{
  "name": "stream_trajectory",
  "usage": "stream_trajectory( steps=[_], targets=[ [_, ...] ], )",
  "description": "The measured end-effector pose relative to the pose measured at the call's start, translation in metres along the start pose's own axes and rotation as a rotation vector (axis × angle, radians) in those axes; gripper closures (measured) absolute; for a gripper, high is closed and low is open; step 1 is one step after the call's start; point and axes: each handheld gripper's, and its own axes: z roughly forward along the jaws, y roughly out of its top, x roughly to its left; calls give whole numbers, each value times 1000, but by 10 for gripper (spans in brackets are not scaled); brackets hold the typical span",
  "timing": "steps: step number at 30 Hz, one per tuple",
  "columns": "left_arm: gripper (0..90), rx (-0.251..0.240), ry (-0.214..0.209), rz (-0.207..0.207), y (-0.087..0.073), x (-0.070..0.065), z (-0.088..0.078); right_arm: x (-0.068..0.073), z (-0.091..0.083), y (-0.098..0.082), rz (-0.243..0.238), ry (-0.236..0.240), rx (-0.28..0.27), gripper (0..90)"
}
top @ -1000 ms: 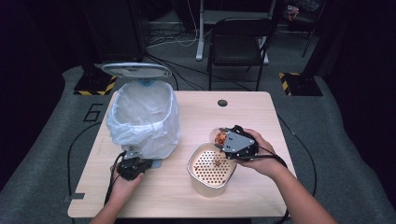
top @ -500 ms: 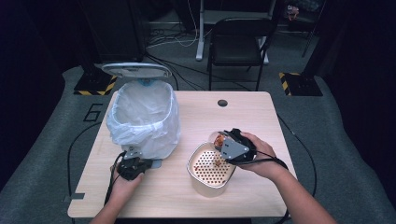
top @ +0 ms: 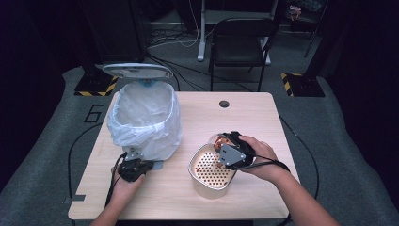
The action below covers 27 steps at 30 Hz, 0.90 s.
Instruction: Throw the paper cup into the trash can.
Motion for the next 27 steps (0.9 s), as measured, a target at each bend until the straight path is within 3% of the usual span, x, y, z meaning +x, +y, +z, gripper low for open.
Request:
stream_trajectory(
  steps=[14,21,24,27],
  targets=[
    [900,1,2,1,0,0,0,14,1,8,-158,-47,50,473],
    [900,0,2,-1,0,0,0,22,4,11,-287,-77,96,473],
    [900,0,2,-1,0,0,0,23,4,12,-299,-82,104,474],
    [900,0,4,-1,0,0,0,26,5,13,-347,-98,117,474]
  ],
)
